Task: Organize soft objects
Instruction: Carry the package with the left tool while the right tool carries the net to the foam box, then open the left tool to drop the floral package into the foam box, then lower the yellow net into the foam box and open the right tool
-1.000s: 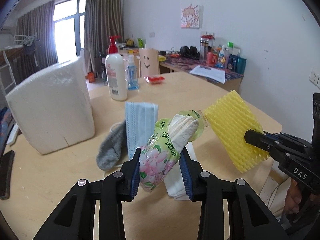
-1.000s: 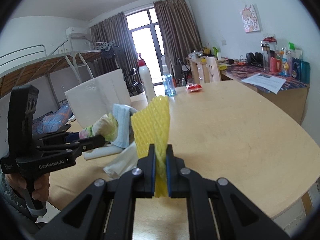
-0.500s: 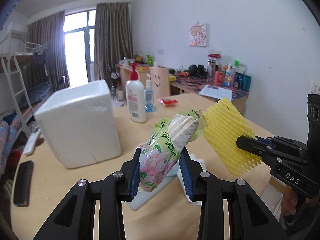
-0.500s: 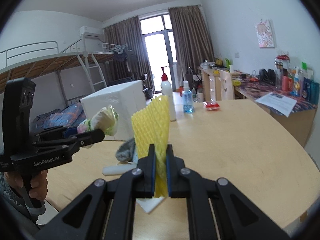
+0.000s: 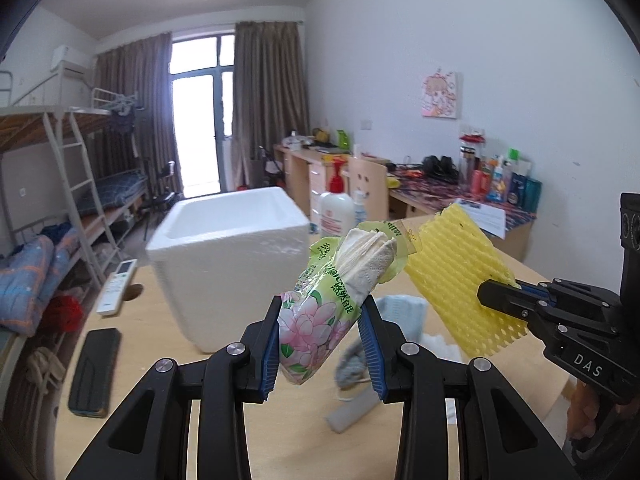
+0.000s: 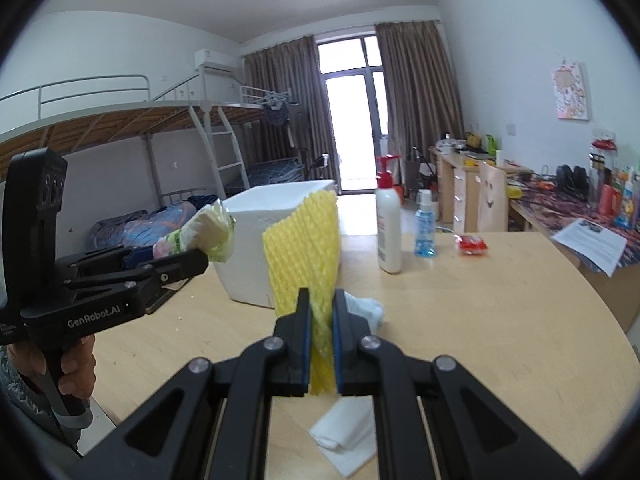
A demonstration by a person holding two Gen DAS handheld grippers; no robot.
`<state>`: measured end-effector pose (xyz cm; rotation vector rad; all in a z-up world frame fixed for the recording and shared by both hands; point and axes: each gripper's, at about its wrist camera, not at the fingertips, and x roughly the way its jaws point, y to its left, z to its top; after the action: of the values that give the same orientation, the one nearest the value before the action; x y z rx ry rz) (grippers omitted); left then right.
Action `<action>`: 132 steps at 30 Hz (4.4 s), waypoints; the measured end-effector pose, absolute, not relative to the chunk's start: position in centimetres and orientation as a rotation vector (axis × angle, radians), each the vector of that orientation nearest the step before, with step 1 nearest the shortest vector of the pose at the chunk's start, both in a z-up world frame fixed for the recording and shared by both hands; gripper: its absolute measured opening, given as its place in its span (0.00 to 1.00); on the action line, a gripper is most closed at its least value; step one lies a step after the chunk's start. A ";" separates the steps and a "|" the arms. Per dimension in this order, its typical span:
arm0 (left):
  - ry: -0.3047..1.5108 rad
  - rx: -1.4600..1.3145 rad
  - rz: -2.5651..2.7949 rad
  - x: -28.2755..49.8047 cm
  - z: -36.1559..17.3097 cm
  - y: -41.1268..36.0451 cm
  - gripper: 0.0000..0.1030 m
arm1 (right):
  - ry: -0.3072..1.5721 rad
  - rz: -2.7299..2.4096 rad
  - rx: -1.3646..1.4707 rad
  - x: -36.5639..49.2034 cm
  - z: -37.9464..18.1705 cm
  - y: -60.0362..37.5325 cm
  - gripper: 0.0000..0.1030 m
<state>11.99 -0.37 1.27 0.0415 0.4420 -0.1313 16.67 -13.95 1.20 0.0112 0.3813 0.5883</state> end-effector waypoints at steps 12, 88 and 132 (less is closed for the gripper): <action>0.403 0.032 0.004 12.1 3.6 3.3 0.37 | 0.364 0.670 -0.022 18.8 3.2 -10.0 0.11; 0.454 -0.012 0.099 26.4 5.7 10.0 0.99 | 0.411 0.634 -0.080 30.1 7.7 -1.5 0.11; 0.407 -0.047 0.222 21.0 6.3 14.4 0.99 | 0.436 0.701 -0.133 30.9 7.2 3.4 0.74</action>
<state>21.03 14.36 6.27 -0.0470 0.4066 0.2218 30.90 3.35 7.21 -0.1333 0.4362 0.7006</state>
